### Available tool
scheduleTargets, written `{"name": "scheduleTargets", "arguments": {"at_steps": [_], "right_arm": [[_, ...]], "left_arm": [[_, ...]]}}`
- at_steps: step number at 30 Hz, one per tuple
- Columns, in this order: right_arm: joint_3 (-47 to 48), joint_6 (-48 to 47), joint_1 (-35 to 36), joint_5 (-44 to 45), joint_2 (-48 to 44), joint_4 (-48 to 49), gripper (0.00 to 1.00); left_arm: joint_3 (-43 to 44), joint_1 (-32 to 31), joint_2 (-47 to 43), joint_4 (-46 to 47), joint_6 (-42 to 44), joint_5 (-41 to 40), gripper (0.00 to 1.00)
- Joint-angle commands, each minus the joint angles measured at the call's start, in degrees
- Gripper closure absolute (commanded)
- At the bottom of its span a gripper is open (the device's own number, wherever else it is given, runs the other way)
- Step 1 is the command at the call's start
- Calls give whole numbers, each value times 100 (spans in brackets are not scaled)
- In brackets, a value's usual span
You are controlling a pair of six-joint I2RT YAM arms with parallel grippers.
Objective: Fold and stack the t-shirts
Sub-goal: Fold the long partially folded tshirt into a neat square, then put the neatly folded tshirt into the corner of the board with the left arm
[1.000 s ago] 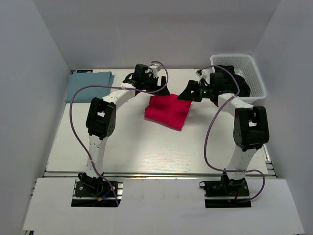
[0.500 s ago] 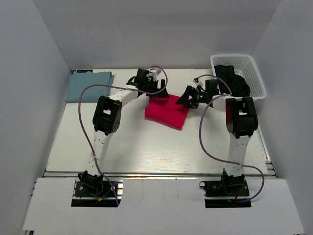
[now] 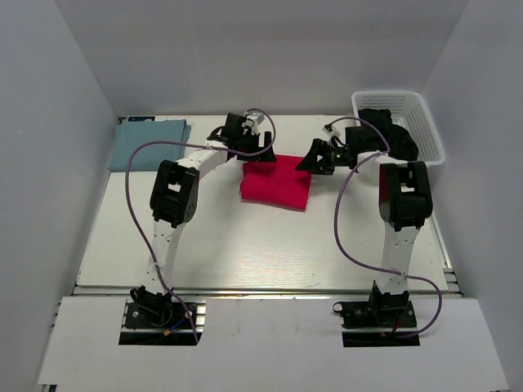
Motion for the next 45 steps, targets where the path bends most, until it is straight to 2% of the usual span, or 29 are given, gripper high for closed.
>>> {"name": "scheduleTargets", "arguments": {"at_steps": [1, 4, 5, 6, 10, 13, 21, 24, 31, 32, 37, 38, 40, 41, 42, 45], "right_arm": [[108, -755, 77, 116, -836, -444, 10], [-427, -819, 113, 345, -1530, -287, 10], [-977, -801, 95, 432, -1671, -243, 10], [-1174, -723, 95, 494, -1968, 106, 10], [-2446, -284, 69, 757, -3022, 513, 10], [-3010, -55, 60, 1144, -3681, 742, 10], [-3426, 34, 43, 1804, -4703, 444, 10], [-3549, 16, 42, 1866, -4898, 347, 10], [-3716, -71, 51, 2085, -5249, 92, 10], [-3725, -63, 69, 2112, -5276, 57, 10], [-3734, -124, 42, 2235, -5390, 22, 10], [-3734, -133, 42, 2252, -5425, 13, 10], [-3725, -159, 51, 2279, -5443, -13, 10], [-3734, -177, 34, 2288, -5460, -5, 10], [-3742, -194, 34, 2314, -5487, -31, 10], [-3769, -247, 43, 2419, -5574, -31, 10]], "left_arm": [[-307, -2, -1234, -111, 236, -568, 0], [-588, -2, -1736, -102, 290, -569, 0], [-659, -2, -1824, -172, 290, -569, 0], [-659, -2, -1886, -277, 290, -682, 0], [-940, -55, -2080, -900, 98, -1252, 0], [-1160, -55, -2080, -1278, -43, -1587, 0], [-977, -116, -1290, -1658, -149, -1588, 0], [-914, -169, -1026, -1711, -211, -1650, 6], [-923, -169, -726, -1711, -272, -1456, 31], [-923, -169, -674, -1711, -272, -1387, 38], [-1108, -292, -621, -1596, -272, -1245, 60], [-1177, -344, -621, -1536, -272, -1193, 69], [-1126, -345, -559, -1535, -272, -1193, 78], [-1021, -345, -507, -1535, -272, -1253, 86], [-968, -345, -507, -1587, -203, -1332, 100], [-783, -345, -663, -1588, -88, -1631, 100]]}}
